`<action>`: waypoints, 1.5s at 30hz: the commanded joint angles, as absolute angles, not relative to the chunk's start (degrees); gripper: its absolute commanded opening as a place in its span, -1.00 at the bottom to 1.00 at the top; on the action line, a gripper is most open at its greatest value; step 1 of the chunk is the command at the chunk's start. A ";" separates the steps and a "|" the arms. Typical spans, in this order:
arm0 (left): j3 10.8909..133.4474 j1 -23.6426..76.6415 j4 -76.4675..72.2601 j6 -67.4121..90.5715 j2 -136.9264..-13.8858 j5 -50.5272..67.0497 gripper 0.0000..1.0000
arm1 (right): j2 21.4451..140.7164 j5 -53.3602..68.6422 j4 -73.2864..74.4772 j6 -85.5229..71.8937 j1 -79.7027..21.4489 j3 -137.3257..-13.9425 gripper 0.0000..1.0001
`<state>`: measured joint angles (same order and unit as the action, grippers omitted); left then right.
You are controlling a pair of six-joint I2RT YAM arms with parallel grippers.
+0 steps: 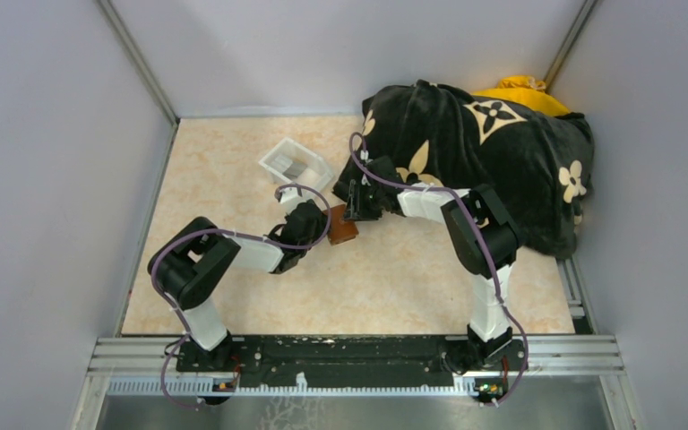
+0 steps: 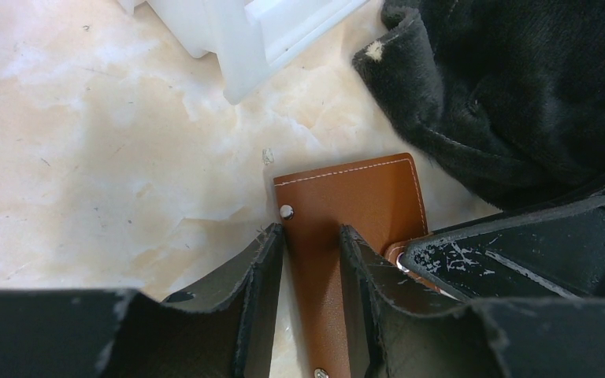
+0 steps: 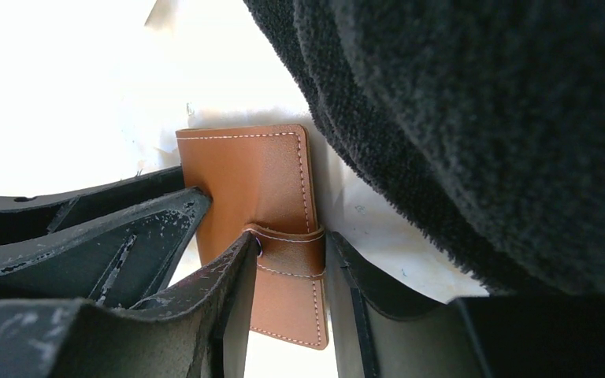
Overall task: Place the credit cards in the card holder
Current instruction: Close the card holder at the center of the board.
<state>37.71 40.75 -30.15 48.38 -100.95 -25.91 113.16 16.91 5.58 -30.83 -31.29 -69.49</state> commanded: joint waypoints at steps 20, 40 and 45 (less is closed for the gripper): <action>33.72 40.83 -17.40 48.53 -105.91 -20.95 -0.19 | 117.92 0.63 13.76 -28.21 -33.34 -65.70 -0.31; 34.80 40.89 -15.87 49.04 -105.86 -19.06 -0.29 | 115.36 -13.39 7.23 -31.68 -39.04 -56.92 -0.33; 35.04 40.89 -15.40 49.43 -106.05 -18.64 -0.31 | 116.34 -17.23 5.26 -32.99 -40.72 -55.07 -0.34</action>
